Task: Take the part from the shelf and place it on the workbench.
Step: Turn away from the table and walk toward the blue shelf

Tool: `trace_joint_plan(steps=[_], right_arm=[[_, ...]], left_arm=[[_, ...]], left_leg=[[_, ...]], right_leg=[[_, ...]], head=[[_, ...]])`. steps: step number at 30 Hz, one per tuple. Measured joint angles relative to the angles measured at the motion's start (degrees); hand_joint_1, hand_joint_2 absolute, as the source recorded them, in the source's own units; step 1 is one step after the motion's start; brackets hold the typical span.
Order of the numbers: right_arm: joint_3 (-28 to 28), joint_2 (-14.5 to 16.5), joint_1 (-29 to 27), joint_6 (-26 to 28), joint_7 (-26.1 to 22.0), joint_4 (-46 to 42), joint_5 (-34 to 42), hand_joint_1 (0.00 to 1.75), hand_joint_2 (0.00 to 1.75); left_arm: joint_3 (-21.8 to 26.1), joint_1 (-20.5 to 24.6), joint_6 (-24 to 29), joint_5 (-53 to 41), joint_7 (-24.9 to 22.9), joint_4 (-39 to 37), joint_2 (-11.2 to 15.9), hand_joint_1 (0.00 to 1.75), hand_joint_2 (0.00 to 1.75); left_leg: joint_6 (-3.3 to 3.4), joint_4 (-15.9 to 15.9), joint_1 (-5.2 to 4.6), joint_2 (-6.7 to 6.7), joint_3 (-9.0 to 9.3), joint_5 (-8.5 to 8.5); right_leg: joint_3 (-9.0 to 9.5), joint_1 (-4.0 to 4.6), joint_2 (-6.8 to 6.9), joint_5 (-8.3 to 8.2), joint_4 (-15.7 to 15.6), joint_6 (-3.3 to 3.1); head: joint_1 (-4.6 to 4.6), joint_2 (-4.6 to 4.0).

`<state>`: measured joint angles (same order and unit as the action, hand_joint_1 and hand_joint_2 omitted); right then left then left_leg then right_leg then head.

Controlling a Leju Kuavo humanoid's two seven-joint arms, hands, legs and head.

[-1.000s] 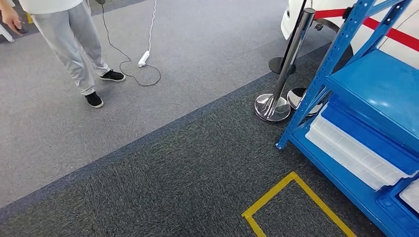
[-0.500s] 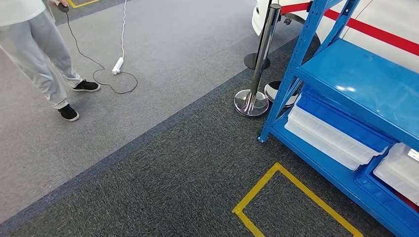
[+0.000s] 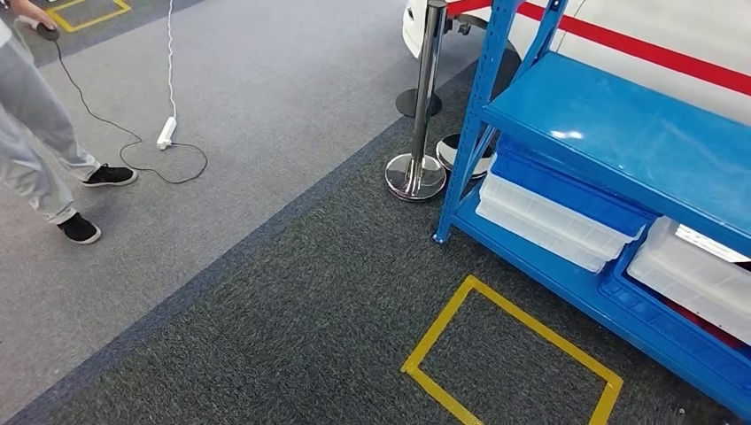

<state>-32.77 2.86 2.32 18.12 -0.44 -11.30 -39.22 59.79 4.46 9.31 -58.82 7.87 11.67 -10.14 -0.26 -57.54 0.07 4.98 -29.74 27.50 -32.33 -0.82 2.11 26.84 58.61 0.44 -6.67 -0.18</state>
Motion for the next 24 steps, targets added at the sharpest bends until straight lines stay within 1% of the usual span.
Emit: trace_joint_plan(steps=[1, 2, 3, 4, 5, 6, 7, 8, 9, 10, 11, 12, 13, 14, 15, 16, 17, 18, 19, 20, 21, 22, 23, 24], right_arm=[[0.0, 0.0, -0.1, 0.0, 0.0, 0.0, 0.0, 0.0, 0.0], [0.0, 0.0, -0.1, 0.1, 0.0, 0.0, 0.0, 0.0, 0.0], [0.0, 0.0, -0.1, 0.2, 0.1, 0.0, 0.0, 0.0, 0.0], [0.0, 0.0, 0.0, 0.2, 0.1, 0.0, 0.0, 0.0, 0.0], [0.0, 0.0, 0.0, 0.3, 0.1, 0.0, 0.0, 0.0, 0.0], [0.0, 0.0, 0.0, 0.4, 0.2, 0.0, 0.0, 0.0, 0.0], [-0.1, 0.0, 0.0, 0.4, 0.2, 0.0, 0.0, 0.0, 0.0], [-0.1, 0.0, 0.0, 0.5, 0.2, 0.0, 0.0, 0.0, 0.0], [-0.2, 0.0, 0.0, 0.5, 0.3, 0.0, 0.1, 0.0, 0.0], [-0.3, 0.1, 0.0, 0.6, 0.3, 0.0, 0.1, 0.0, 0.0], [-0.3, 0.2, 0.0, 0.6, 0.3, 0.0, 0.1, 0.0, 0.0], [-0.4, 0.3, 0.0, 0.6, 0.3, 0.0, 0.1, 0.0, 0.0], [-0.4, 0.4, 0.0, 0.6, 0.3, 0.0, 0.2, 0.0, 0.0], [-0.4, 0.5, 0.0, 0.7, 0.3, 0.0, 0.2, 0.0, 0.0], [-0.5, 0.5, -0.1, 0.7, 0.2, 0.0, 0.2, 0.0, 0.0], [-0.5, 0.5, -0.2, 0.7, 0.2, 0.0, 0.2, 0.0, 0.0], [-0.5, 0.5, -0.3, 0.7, 0.2, 0.0, 0.2, 0.0, 0.0], [-0.5, 0.5, -0.3, 0.6, 0.2, 0.0, 0.2, 0.0, 0.0], [-0.5, 0.5, -0.3, 0.6, 0.2, 0.0, 0.2, 0.0, 0.0], [-0.5, 0.6, -0.2, 0.5, 0.2, 0.0, 0.2, 0.0, 0.0], [-0.5, 0.6, -0.1, 0.5, 0.1, 0.0, 0.1, 0.0, 0.0], [-0.5, 0.5, 0.0, 0.5, 0.1, 0.0, 0.1, 0.0, 0.0], [-0.5, 0.5, 0.0, 0.5, 0.1, 0.0, 0.1, 0.0, 0.0], [-0.5, 0.5, 0.0, 0.5, 0.1, 0.0, 0.0, 0.0, 0.0]], left_arm=[[0.0, 0.1, 0.0, 0.0, 0.0, 0.0, 0.0, 0.0, 0.0], [0.0, 0.1, 0.0, 0.0, 0.0, 0.0, 0.0, 0.0, 0.0], [0.0, 0.1, 0.0, 0.0, 0.0, 0.0, 0.0, 0.0, 0.0], [-0.1, 0.1, 0.0, 0.0, 0.0, 0.0, 0.0, 0.0, 0.0], [-0.1, 0.0, -0.1, 0.0, 0.0, 0.0, 0.0, 0.0, 0.0], [-0.1, -0.1, -0.1, -0.1, 0.0, 0.0, 0.0, 0.0, 0.0], [-0.1, -0.2, -0.2, -0.1, 0.0, 0.0, 0.0, 0.0, 0.0], [-0.1, -0.3, -0.3, -0.2, 0.0, 0.0, 0.0, 0.0, 0.0], [-0.1, -0.3, -0.4, -0.2, 0.1, 0.0, 0.0, 0.0, 0.0], [-0.1, -0.2, -0.5, -0.2, 0.3, 0.0, 0.0, 0.0, 0.0], [-0.1, -0.2, -0.6, -0.2, 0.5, 0.0, 0.0, 0.0, 0.0], [-0.1, -0.2, -0.7, -0.2, 0.7, 0.0, 0.0, 0.0, 0.0], [-0.1, -0.2, -0.7, -0.2, 0.9, 0.0, 0.1, 0.0, 0.0], [-0.1, -0.1, -0.8, -0.1, 1.1, 0.0, 0.1, 0.0, 0.0], [-0.1, -0.1, -0.8, -0.1, 1.2, 0.0, 0.1, 0.0, 0.0], [-0.1, 0.0, -0.9, 0.0, 1.4, 0.0, 0.1, 0.0, 0.0], [-0.1, 0.0, -0.9, 0.0, 1.5, 0.0, 0.1, 0.0, 0.0], [-0.1, 0.1, -1.0, 0.1, 1.6, 0.0, 0.0, 0.0, 0.0], [-0.1, 0.1, -1.1, 0.1, 1.7, 0.0, 0.0, 0.0, 0.0], [-0.1, 0.0, -1.2, 0.1, 1.8, 0.0, 0.0, 0.0, 0.0], [-0.1, 0.0, -1.2, 0.1, 1.8, 0.0, 0.0, 0.0, 0.0], [-0.1, -0.1, -1.2, 0.1, 1.8, 0.0, 0.0, 0.0, 0.0], [-0.1, -0.1, -1.2, 0.1, 1.7, 0.0, 0.0, 0.0, 0.0], [-0.1, -0.1, -1.2, 0.2, 1.7, 0.0, 0.0, 0.0, 0.0]], left_leg=[[-0.33, -0.1, 0.12, 0.07, 0.11, 0.15], [-0.67, -0.7, 0.26, -0.47, 0.0, 0.73], [-0.96, -2.2, 0.39, -1.39, -0.61, 1.91], [-1.21, -5.0, 0.51, -2.53, -1.78, 3.68], [-1.38, -8.7, 0.56, -3.54, -3.43, 5.72], [-1.46, -12.6, 0.58, -4.04, -5.21, 7.4], [-1.5, -15.5, 0.58, -4.26, -6.58, 8.31], [-1.44, -16.4, 0.58, -4.37, -7.07, 7.94], [-1.28, -15.0, 0.58, -4.46, -6.52, 6.51], [-1.01, -11.7, 0.57, -4.76, -5.06, 4.39], [-0.62, -7.6, 0.55, -5.62, -3.25, 2.29], [-0.29, -4.0, 0.52, -6.57, -1.76, 0.92], [-0.06, -1.6, 0.45, -7.3, -0.79, 0.19], [0.13, -0.6, 0.34, -7.76, -0.45, 0.11], [0.26, -0.3, 0.23, -7.57, -0.42, 0.08], [0.54, 0.0, 0.37, -7.11, -0.31, -0.18], [0.87, 0.4, 0.46, -6.65, -0.14, -0.51], [1.23, 0.9, 0.59, -6.13, 0.03, -0.87], [1.53, 1.3, 0.69, -5.54, 0.1, -1.18], [1.7, 1.4, 0.53, -4.92, 0.04, -1.29], [1.83, 1.4, 0.45, -4.31, -0.09, -1.32], [1.86, 1.4, 0.39, -3.69, -0.23, -1.31], [1.86, 1.3, 0.36, -3.07, -0.33, -1.27], [1.8, 1.1, 0.37, -2.53, -0.38, -1.22]], right_leg=[[0.01, -0.05, -0.44, -0.09, -0.1, -0.37], [0.01, -0.14, -0.87, -0.23, -0.2, -0.74], [0.0, -0.24, -1.25, -0.4, -0.3, -1.07], [-0.04, -0.32, -1.63, -0.53, -0.4, -1.36], [-0.17, -0.3, -2.07, -0.6, -0.3, -1.56], [-0.29, -0.24, -2.58, -0.66, -0.3, -1.7], [-0.39, -0.19, -3.11, -0.69, -0.2, -1.77], [-0.44, -0.13, -3.72, -0.7, -0.2, -1.79], [-0.44, -0.08, -4.34, -0.71, -0.1, -1.79], [-0.39, -0.02, -4.95, -0.71, 0.0, -1.77], [-0.37, -0.02, -5.57, -0.75, 0.0, -1.7], [-0.41, 0.04, -6.11, -0.8, 0.1, -1.52], [-0.53, 0.02, -6.58, -0.89, 0.1, -1.22], [-0.68, -0.06, -7.01, -1.01, 0.0, -0.83], [-0.8, -0.12, -7.43, -1.17, -0.1, -0.36], [-0.87, -0.19, -7.72, -1.28, -0.1, 0.07], [-1.01, -0.17, -7.27, -1.11, 0.1, 0.41], [-1.5, -0.08, -6.31, -0.35, 1.1, 0.63], [-2.5, 0.0, -5.08, 1.06, 3.3, 0.76], [-4.05, 0.02, -3.78, 2.98, 6.5, 0.85], [-5.78, -0.01, -3.11, 4.89, 10.2, 0.96], [-7.24, -0.07, -2.82, 6.19, 13.4, 1.1], [-7.88, -0.15, -2.65, 6.46, 15.0, 1.25], [-7.36, -0.27, -2.47, 5.62, 14.4, 1.38]], head=[[0.0, -0.01], [0.0, 0.0], [0.0, 0.0], [0.0, 0.0], [0.0, 0.01], [0.0, 0.01], [0.0, 0.01], [0.0, 0.01], [0.0, 0.01], [0.0, 0.01], [0.0, 0.01], [-0.01, 0.0], [-0.01, -0.01], [-0.01, -0.01], [-0.01, -0.01], [-0.01, 0.0], [-0.01, 0.0], [0.01, 0.0], [0.02, 0.0], [0.03, -0.01], [0.04, 0.0], [0.04, 0.0], [0.04, 0.0], [0.04, 0.0]])
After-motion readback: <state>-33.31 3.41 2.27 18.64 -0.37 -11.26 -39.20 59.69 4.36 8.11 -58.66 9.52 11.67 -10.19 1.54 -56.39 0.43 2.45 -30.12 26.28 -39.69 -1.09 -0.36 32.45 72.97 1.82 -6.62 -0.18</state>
